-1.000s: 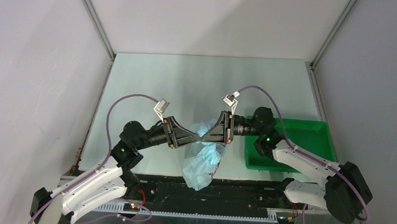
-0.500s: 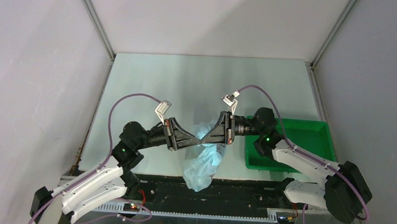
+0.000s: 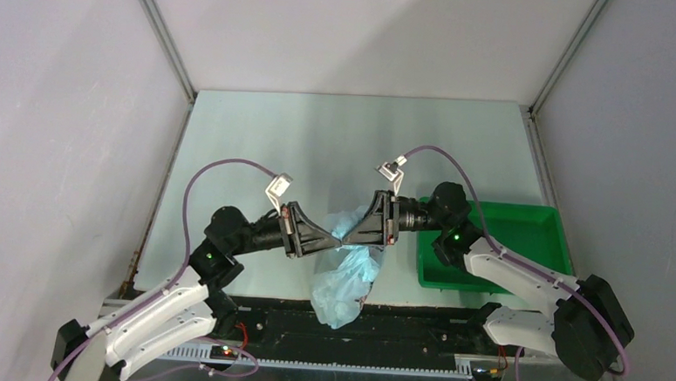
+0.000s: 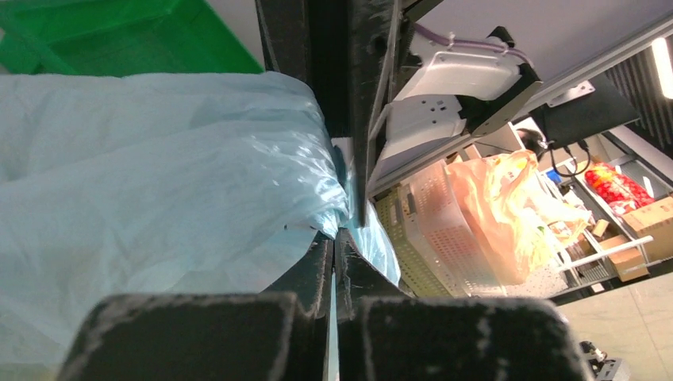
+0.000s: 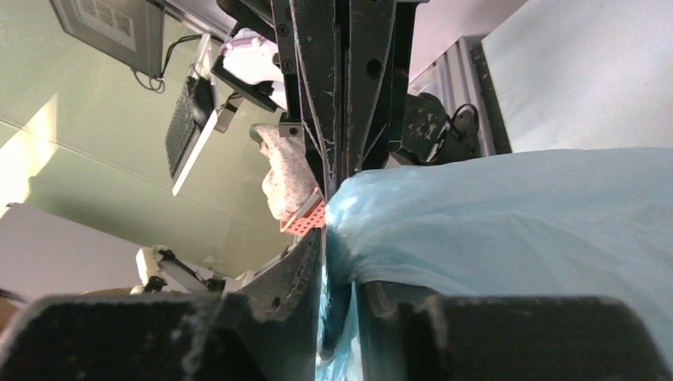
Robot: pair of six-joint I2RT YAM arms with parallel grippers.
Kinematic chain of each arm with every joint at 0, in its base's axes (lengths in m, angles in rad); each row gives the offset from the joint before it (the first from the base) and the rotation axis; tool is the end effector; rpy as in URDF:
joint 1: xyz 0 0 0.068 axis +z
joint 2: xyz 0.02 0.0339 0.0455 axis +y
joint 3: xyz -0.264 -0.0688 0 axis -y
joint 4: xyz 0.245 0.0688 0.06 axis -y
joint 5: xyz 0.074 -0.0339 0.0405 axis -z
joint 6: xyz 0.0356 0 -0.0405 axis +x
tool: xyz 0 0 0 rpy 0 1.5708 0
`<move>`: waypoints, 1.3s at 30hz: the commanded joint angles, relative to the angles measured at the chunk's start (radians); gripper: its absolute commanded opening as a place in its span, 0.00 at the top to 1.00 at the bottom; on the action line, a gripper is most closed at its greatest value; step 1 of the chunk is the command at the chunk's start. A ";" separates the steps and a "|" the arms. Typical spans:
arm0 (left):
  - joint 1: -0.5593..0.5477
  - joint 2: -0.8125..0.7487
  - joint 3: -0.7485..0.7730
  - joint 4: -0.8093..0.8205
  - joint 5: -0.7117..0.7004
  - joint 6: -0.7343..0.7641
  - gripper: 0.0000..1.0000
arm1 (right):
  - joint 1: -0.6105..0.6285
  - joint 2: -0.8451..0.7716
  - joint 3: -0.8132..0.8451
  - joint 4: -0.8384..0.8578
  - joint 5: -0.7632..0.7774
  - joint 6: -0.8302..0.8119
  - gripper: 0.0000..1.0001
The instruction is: Place the fake fruits into the plastic bag and tie a complex knot
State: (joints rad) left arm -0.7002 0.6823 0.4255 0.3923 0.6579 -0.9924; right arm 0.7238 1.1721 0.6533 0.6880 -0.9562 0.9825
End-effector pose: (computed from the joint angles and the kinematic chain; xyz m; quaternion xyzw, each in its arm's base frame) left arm 0.1149 -0.1252 0.2896 0.1502 0.6512 -0.6747 0.3134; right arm 0.1705 0.1895 0.3033 -0.2749 0.6131 0.7063 0.2228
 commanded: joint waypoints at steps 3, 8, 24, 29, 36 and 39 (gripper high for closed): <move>-0.005 -0.002 0.037 -0.089 -0.033 0.067 1.00 | -0.030 -0.103 0.045 -0.166 0.072 -0.100 0.43; -0.004 0.000 0.045 -0.135 -0.071 0.084 1.00 | -0.080 -0.252 0.045 -0.459 0.132 -0.185 0.22; -0.004 -0.008 0.073 -0.202 -0.104 0.094 1.00 | 0.378 -0.634 0.084 -1.029 0.991 -0.406 0.24; -0.003 -0.012 0.077 -0.215 -0.102 0.099 1.00 | 0.685 -0.580 0.128 -1.057 1.375 -0.497 0.23; -0.004 -0.019 0.082 -0.231 -0.102 0.103 1.00 | 0.843 -0.488 0.172 -1.059 1.635 -0.623 0.21; -0.004 -0.019 0.084 -0.231 -0.101 0.101 1.00 | 0.847 -0.463 0.183 -1.047 1.619 -0.646 0.21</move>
State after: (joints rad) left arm -0.7002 0.6769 0.4625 0.1528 0.5533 -0.9150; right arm 1.5581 0.6846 0.7830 -0.3767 0.5430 0.4110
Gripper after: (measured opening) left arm 0.005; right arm 0.786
